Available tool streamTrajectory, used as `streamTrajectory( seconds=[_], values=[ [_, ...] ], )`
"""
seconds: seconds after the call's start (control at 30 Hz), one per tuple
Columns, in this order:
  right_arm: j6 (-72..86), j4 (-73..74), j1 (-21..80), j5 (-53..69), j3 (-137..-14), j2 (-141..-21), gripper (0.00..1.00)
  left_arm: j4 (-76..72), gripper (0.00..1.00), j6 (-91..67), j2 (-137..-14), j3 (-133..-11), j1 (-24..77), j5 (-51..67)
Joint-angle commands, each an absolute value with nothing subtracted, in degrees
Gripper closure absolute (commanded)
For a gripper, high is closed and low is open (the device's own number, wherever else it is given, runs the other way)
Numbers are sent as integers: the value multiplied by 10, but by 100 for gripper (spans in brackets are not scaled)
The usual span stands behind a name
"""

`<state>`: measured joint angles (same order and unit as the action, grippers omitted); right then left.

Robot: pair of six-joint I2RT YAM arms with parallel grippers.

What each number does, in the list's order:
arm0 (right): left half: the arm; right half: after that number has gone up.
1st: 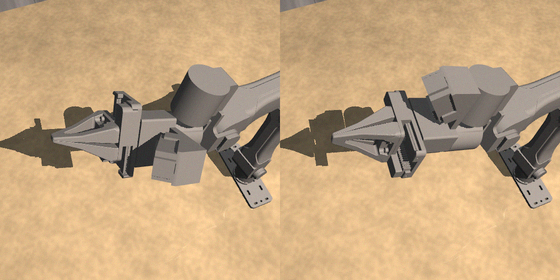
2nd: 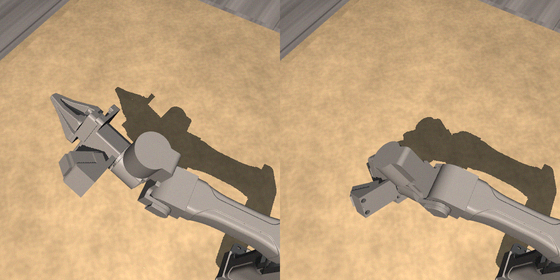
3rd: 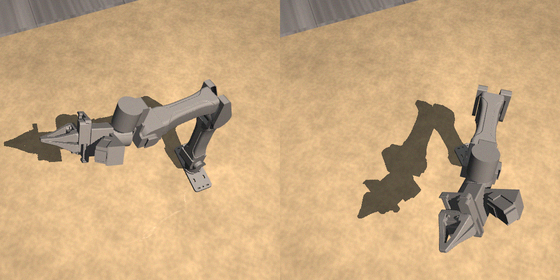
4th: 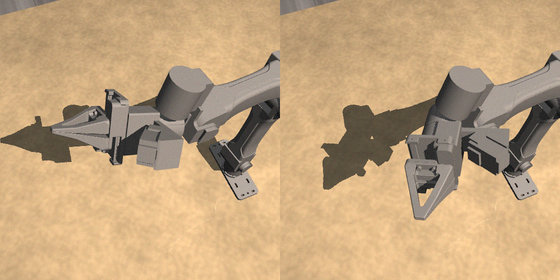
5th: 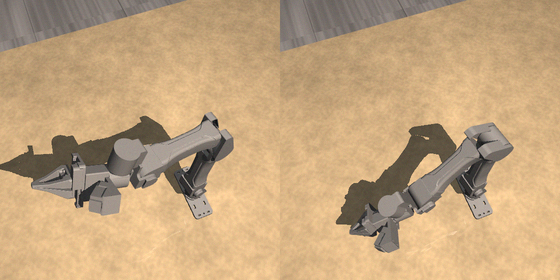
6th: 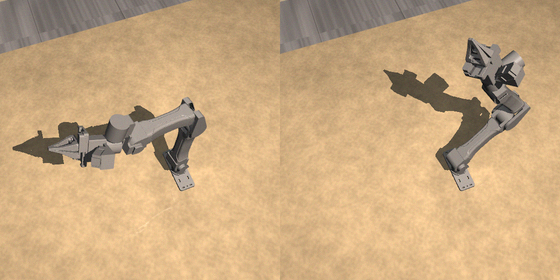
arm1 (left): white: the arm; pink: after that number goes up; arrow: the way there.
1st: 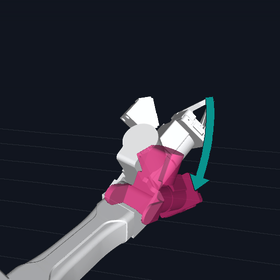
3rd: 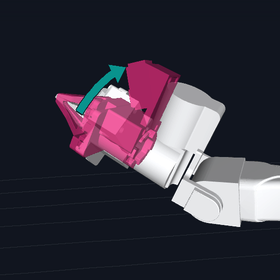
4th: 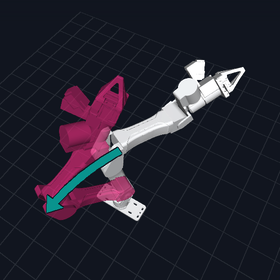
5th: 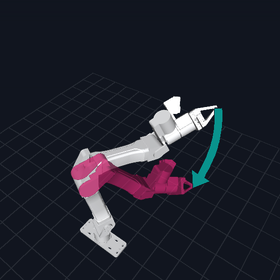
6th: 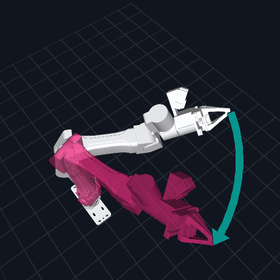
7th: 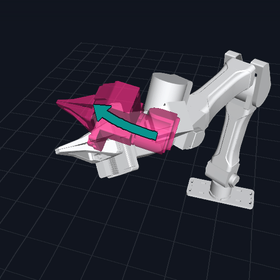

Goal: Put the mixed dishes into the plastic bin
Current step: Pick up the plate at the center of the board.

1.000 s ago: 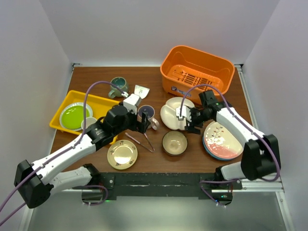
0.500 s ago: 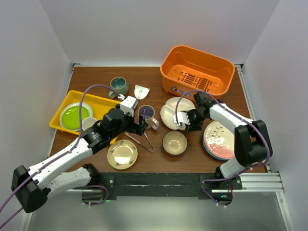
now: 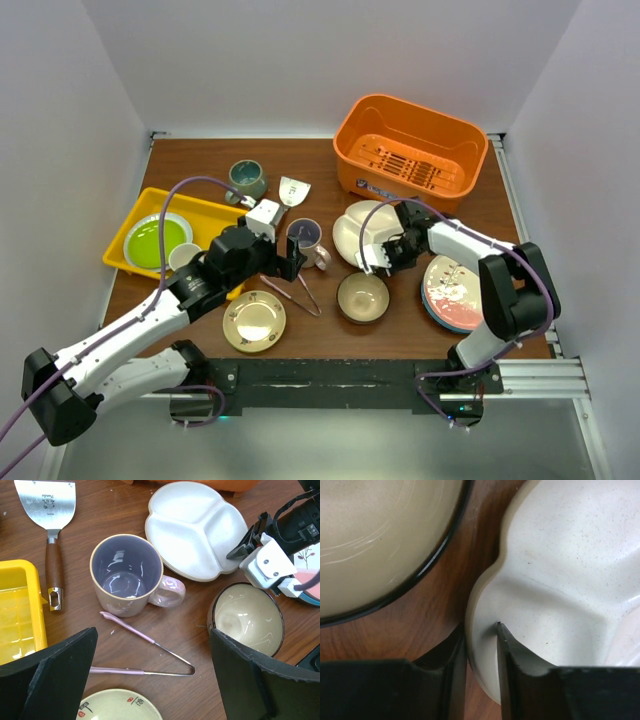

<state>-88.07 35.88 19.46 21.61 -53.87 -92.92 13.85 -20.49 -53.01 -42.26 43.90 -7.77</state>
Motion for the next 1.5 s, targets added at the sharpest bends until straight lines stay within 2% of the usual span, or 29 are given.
streamTrajectory(
  seconds=[0.0,0.27,0.77,1.47],
  values=[
    [-889,355,195,228,-525,-918,81,122,0,-216,-519,-417,441,-86],
    [-885,407,195,275,-551,-877,100,119,0,-226,-514,-416,441,-80],
    [-821,488,194,369,-642,-819,100,99,0,-254,-507,-417,440,-65],
    [-702,524,193,440,-741,-838,100,43,0,-302,-526,-416,440,-11]
  ],
)
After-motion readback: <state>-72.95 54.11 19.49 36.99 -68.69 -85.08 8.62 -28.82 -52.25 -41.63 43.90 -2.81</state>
